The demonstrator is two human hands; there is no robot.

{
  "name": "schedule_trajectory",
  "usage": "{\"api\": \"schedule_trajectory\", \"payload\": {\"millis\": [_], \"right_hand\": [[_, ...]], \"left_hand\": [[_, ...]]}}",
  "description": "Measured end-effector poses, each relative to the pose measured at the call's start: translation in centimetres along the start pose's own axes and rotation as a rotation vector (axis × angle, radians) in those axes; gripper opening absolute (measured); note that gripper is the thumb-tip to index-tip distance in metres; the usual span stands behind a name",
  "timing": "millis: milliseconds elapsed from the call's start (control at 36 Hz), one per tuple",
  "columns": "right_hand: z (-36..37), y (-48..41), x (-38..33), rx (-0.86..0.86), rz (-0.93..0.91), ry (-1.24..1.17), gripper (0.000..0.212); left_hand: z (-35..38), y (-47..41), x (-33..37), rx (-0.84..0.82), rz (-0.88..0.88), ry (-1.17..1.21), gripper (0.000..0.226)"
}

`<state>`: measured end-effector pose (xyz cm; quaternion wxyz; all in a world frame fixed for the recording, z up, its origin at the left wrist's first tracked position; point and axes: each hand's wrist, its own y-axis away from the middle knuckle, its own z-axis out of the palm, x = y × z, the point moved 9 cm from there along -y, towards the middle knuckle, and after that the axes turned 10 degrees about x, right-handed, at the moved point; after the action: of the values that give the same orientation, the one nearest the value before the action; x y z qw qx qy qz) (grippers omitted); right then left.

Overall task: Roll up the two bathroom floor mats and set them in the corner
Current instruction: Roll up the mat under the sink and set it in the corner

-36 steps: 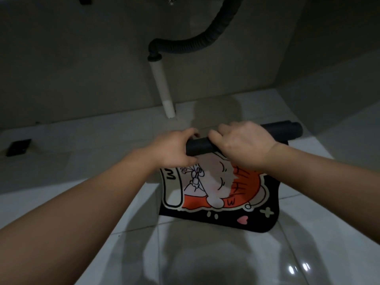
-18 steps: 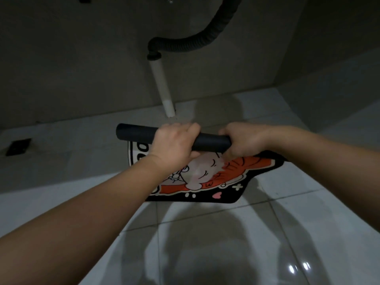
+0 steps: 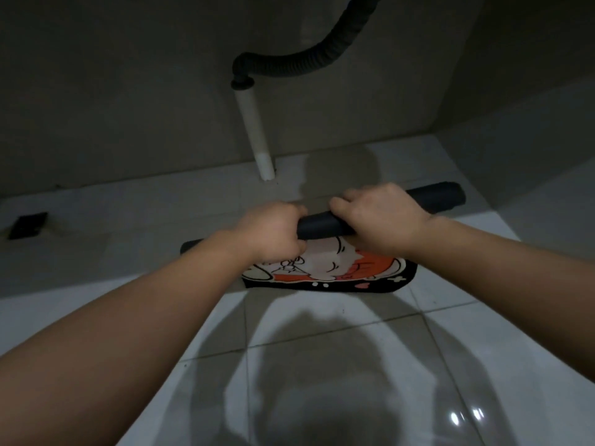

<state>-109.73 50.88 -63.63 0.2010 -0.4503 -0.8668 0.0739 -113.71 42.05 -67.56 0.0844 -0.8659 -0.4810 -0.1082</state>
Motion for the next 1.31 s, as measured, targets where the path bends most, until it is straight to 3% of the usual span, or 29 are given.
{"api": "schedule_trajectory", "payload": {"millis": [139,222,306,389,500,556,667,750,833,917,1028,1139,1250,1306], "right_hand": [[3.3,0.9,1.3,-0.581,0.302,-0.418,0.042],[4.1,1.4,1.6,-0.677,0.418,-0.649,0.041],[4.1,1.6,1.7,-0.704,0.448,-0.702,0.033],[4.0,1.1,1.4,-0.603,0.383,-0.535,0.028],[1.6,0.1,0.2,-0.238,0.081,-0.092,0.021],[0.6,0.2,-0.6,-0.083,-0.024,-0.028,0.020],[0.1,0.4,-0.9,0.054,-0.037,-0.020,0.018],[1.3,0.3,-0.1,-0.079,0.049,-0.089,0.029],[3.1,0.4,1.1,-0.326,0.190,-0.254,0.036],[4.6,1.1,1.6,-0.514,0.322,-0.476,0.045],[5.6,2.0,1.7,-0.615,0.421,-0.677,0.030],[5.0,1.7,1.7,-0.511,0.377,-0.555,0.023],[2.6,0.9,0.8,-0.195,0.097,-0.125,0.027],[1.9,1.0,0.1,-0.062,-0.014,-0.026,0.027]], "left_hand": [[-1.5,1.3,2.0,0.362,0.247,-0.242,0.021],[-2.4,1.7,2.4,0.514,0.310,-0.261,0.022],[-2.2,1.8,2.4,0.544,0.329,-0.264,0.027],[-1.7,1.1,2.2,0.416,0.293,-0.221,0.029],[1.2,0.3,0.0,-0.103,0.112,-0.060,0.039],[2.3,0.8,-1.0,-0.242,-0.011,0.125,0.044],[2.4,0.7,-1.4,-0.188,-0.037,0.208,0.033],[1.8,0.4,-1.2,-0.058,0.026,0.068,0.025],[0.1,0.7,0.0,0.205,0.203,-0.206,0.023],[-0.8,1.6,1.4,0.393,0.343,-0.300,0.026],[-1.4,2.1,2.3,0.531,0.398,-0.295,0.035],[-1.2,1.3,1.9,0.394,0.337,-0.223,0.031],[1.6,0.3,0.2,-0.034,0.151,-0.049,0.039],[2.5,0.6,-0.5,-0.121,0.071,0.146,0.047]]}}
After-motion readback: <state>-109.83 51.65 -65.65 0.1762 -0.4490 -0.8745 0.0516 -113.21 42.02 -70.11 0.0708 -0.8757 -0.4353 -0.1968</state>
